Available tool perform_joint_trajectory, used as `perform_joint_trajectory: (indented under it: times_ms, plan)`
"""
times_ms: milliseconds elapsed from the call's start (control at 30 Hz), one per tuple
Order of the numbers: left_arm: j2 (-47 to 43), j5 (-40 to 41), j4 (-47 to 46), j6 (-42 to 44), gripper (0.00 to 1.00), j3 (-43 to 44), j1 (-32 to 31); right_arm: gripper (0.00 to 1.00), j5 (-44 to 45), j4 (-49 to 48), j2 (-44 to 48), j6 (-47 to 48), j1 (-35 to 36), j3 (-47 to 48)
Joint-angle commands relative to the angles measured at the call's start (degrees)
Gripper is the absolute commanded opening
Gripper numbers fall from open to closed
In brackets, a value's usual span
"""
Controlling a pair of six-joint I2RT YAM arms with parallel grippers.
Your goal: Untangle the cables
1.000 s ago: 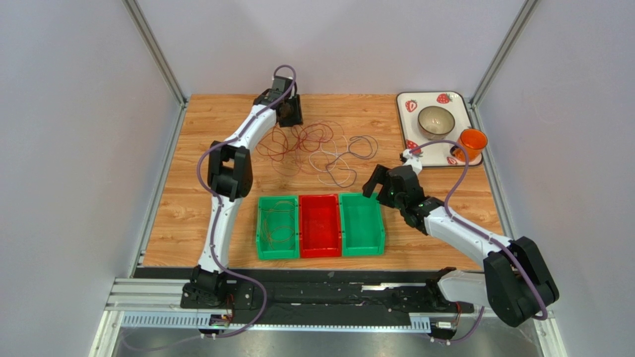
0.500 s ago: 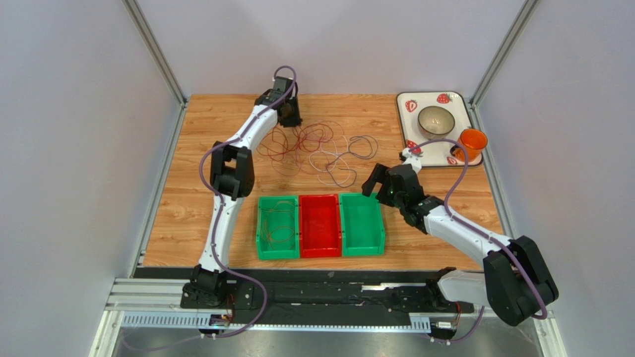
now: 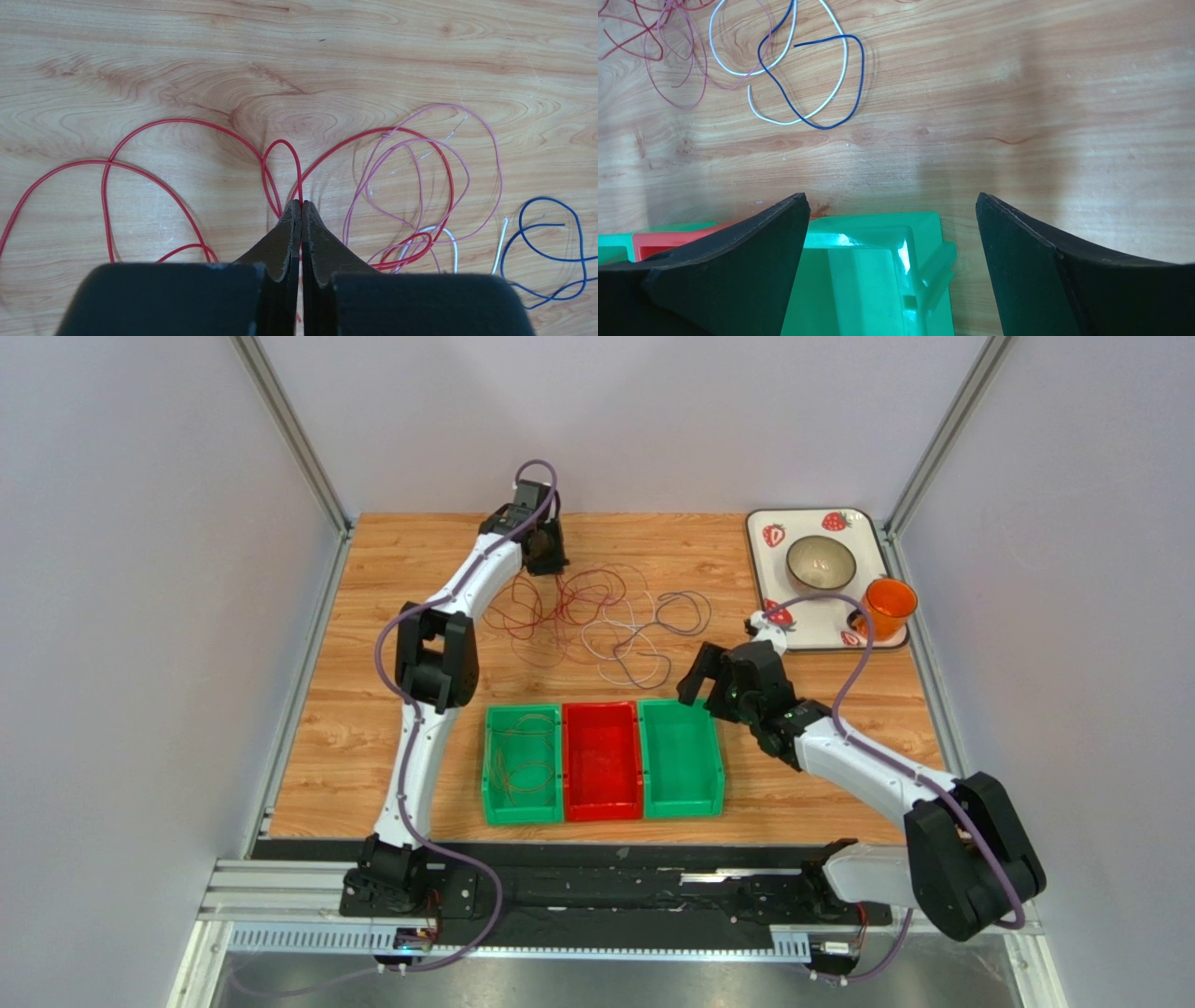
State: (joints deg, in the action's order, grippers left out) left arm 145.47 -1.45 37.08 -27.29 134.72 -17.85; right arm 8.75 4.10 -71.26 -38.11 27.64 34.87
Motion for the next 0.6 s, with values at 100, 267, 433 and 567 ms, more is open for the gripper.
perform_joint_trajectory:
  times_ms: [100,267,433,567]
  plan:
    - [-6.15,-2.85,-6.14,0.22,0.0,-6.73,0.53,0.94,0.03,-0.67,-8.44,6.99,-0.39,12.91]
    - [-7.3,-2.59,-6.76,0.66,0.0,-8.77,0.53,0.93,1.88,1.34,-24.25,7.35,-0.57,26.72]
    - [-7.39,-2.94,-6.85,0.57,0.0,-8.77,0.53,0.91,4.16,2.76,-33.31,8.22,-0.57,36.13]
    - [-7.92,-2.68,-6.93,0.57,0.0,-9.03,0.53,0.91,6.71,6.09,-37.89,7.61,-0.92,41.22]
